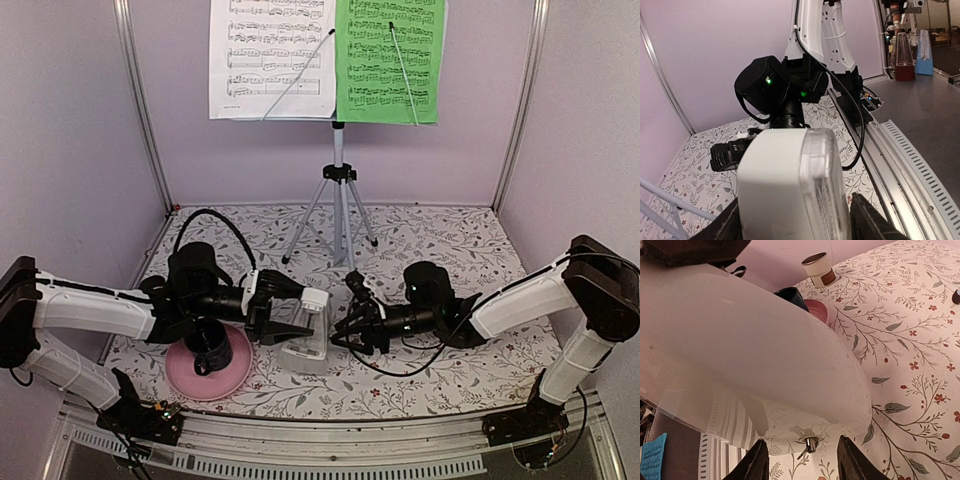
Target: Set up the instrument practice props
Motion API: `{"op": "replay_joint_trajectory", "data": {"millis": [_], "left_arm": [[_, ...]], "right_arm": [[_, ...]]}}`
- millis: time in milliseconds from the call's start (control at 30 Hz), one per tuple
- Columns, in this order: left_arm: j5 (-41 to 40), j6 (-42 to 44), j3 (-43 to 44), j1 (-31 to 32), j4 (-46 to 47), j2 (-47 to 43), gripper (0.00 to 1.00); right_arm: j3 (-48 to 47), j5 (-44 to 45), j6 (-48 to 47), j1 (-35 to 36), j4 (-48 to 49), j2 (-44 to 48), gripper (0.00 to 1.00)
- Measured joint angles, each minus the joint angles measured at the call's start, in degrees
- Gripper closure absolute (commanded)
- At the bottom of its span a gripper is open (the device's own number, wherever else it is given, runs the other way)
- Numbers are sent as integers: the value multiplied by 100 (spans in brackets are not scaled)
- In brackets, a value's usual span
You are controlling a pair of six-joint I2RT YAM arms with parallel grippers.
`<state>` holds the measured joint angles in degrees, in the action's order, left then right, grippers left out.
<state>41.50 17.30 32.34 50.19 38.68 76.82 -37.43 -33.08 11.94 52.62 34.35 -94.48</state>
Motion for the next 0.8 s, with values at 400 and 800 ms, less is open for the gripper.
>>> {"op": "replay_joint_trajectory", "data": {"millis": [400,800], "left_arm": [[-7,0,13,0,2,-52,82],[-17,-50,17,0,-48,-149,82]], "right_arm": [[13,111,46,0,164,-247,79],[74,120,-63,22,284,-131,100]]}}
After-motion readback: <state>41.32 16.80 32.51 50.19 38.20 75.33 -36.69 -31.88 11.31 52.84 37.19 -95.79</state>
